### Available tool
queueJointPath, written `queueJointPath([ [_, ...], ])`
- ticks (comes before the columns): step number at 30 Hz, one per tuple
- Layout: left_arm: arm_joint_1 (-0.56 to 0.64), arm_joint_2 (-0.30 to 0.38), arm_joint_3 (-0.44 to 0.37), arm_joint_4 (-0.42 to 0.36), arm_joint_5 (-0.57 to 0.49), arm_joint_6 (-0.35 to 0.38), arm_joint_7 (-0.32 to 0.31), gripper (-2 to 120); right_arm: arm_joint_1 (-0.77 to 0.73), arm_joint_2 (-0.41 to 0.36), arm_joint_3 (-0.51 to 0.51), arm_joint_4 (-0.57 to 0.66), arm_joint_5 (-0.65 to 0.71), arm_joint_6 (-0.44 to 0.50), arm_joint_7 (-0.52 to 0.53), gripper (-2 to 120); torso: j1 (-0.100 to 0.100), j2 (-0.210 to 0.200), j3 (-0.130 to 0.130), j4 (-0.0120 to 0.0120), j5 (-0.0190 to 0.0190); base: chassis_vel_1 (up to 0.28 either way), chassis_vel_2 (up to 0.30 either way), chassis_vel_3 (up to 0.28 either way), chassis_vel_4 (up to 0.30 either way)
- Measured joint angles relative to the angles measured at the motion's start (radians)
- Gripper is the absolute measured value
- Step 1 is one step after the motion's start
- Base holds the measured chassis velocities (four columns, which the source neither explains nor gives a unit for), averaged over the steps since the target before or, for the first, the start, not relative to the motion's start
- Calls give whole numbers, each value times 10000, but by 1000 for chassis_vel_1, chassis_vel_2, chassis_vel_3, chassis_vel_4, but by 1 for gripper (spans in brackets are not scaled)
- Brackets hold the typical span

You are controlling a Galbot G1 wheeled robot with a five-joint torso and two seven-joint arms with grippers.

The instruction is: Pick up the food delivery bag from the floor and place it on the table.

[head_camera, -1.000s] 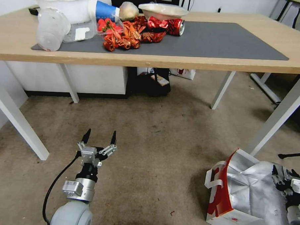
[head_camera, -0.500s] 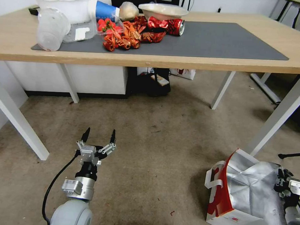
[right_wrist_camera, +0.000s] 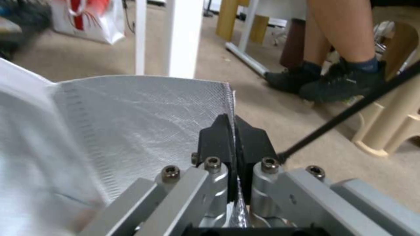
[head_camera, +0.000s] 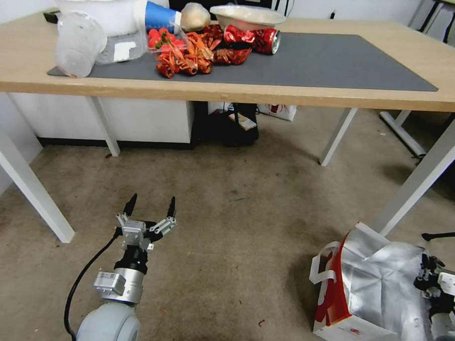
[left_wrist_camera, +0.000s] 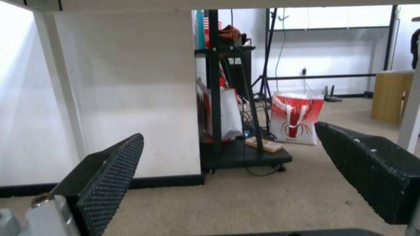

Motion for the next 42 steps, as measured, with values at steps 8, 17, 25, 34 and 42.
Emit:
queueJointPath([
  [8,41,-40,-26,-64,32,-6,-8,98,-634,231,-389,1498,785,-157,-26,0,0,0,0,0,-2,0,0,0,0],
  [17,51,-69,-53,-118,34,-19,-17,98,-1118,387,-1134,3138,941,-343,-34,0,0,1,0,0,2,0,0,0,0],
  [25,19,-63,-56,-203,-187,20,-17,99,-1397,-146,-1817,5018,1786,-1003,7,0,0,1,0,0,-2,0,0,0,0],
  [34,-32,-13,-167,-249,-436,-103,260,99,-1471,-1085,-1983,6619,2787,-1398,-3,0,0,0,0,0,-4,0,0,0,0],
  [42,-66,-33,-285,-273,-476,-250,645,99,-1383,-2151,-1855,7198,4154,-836,-1256,0,0,0,0,1,1,0,0,0,0],
])
